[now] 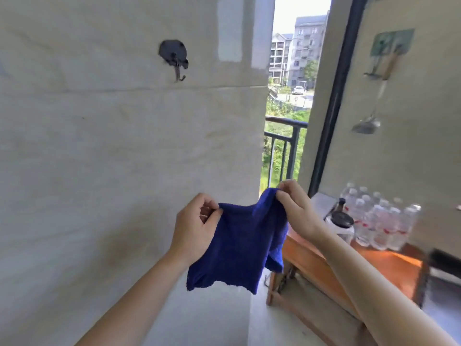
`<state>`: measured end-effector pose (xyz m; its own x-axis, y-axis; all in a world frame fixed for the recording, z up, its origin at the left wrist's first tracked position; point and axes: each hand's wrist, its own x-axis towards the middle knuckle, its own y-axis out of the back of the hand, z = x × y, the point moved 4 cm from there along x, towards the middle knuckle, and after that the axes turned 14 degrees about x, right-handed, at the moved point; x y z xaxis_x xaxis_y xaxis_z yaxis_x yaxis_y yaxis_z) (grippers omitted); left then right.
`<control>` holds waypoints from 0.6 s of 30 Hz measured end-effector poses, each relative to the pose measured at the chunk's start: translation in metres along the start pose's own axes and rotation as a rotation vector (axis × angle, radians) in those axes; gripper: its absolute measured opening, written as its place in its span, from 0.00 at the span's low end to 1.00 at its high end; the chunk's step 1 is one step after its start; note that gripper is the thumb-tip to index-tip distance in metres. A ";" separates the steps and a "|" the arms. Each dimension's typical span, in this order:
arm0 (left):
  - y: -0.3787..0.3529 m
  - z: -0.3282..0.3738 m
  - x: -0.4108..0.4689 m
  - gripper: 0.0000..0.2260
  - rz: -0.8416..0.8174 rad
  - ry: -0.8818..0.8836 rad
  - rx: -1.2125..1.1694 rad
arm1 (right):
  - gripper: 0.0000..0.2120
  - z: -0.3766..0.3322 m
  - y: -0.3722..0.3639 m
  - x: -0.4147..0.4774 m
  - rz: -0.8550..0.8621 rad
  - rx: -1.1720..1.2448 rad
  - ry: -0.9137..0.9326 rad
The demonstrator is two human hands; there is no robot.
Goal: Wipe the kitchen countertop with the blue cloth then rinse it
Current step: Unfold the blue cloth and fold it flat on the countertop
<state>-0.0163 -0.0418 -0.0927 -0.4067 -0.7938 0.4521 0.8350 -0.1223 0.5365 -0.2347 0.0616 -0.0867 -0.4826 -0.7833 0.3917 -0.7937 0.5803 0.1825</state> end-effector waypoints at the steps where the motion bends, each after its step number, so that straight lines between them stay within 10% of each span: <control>1: -0.021 -0.007 -0.007 0.09 -0.083 0.023 -0.020 | 0.04 0.019 0.015 -0.018 0.009 0.028 -0.081; 6: -0.101 0.003 -0.032 0.07 -0.295 -0.002 -0.098 | 0.16 0.052 0.085 -0.111 0.016 -0.010 -0.356; 18: -0.281 0.190 -0.185 0.10 -0.798 -0.536 -0.178 | 0.05 0.013 0.268 -0.399 0.583 -0.349 -0.512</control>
<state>-0.2463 0.2526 -0.1922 -0.9544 -0.0679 0.2907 0.2672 -0.6287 0.7303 -0.2594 0.5267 -0.2059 -0.9536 -0.2931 0.0690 -0.2467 0.8920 0.3788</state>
